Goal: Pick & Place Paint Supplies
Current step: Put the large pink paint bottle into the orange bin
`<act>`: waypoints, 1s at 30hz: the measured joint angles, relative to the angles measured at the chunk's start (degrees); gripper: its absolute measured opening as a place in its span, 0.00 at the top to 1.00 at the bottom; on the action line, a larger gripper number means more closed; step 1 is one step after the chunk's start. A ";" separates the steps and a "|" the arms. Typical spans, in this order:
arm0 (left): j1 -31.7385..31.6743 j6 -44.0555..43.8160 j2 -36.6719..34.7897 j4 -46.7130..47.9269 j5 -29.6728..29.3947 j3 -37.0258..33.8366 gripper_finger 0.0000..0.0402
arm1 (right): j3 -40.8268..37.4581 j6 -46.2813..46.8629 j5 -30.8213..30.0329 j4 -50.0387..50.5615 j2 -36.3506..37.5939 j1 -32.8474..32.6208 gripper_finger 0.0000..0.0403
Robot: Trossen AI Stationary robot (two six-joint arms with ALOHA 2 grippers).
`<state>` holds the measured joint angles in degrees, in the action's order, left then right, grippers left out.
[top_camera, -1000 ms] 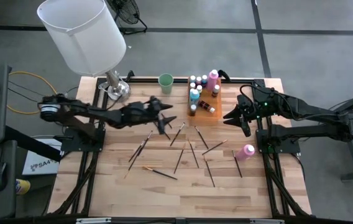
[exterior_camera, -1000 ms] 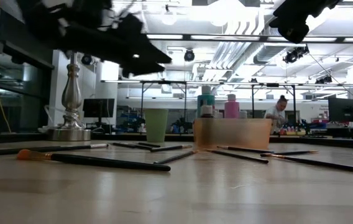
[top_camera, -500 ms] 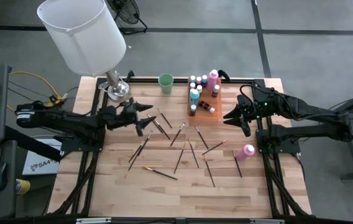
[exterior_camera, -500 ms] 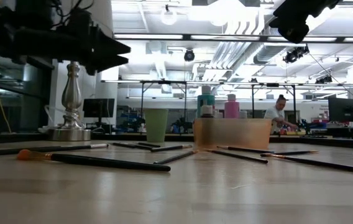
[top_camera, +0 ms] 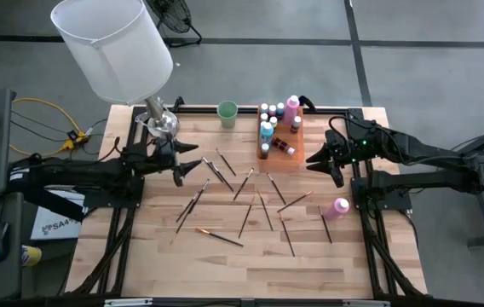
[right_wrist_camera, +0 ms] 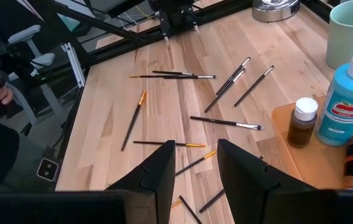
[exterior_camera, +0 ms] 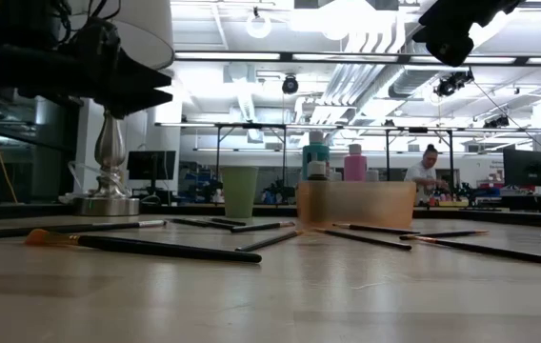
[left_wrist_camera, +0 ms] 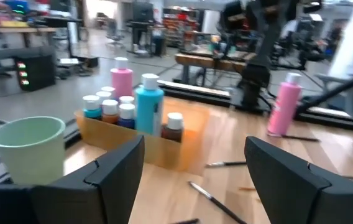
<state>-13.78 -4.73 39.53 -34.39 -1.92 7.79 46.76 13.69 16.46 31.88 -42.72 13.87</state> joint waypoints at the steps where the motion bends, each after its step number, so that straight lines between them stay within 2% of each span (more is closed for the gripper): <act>1: -0.20 0.20 -0.98 1.24 0.75 0.00 0.32 | 0.00 0.01 0.01 0.02 0.00 0.00 0.72; 7: -0.22 3.19 -7.09 7.04 1.13 0.00 0.32 | -0.01 0.01 0.01 0.00 0.01 -0.01 0.72; 17: -0.20 3.17 -15.94 15.64 0.88 0.00 0.32 | 0.00 0.01 0.01 0.00 0.00 -0.01 0.72; 30: -0.09 2.78 -18.06 17.47 0.82 0.00 0.32 | 0.00 0.00 0.01 0.00 0.00 0.00 0.72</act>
<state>-13.87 -1.95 21.47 -16.93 -1.10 7.79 46.76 13.69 16.47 31.88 -42.72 13.87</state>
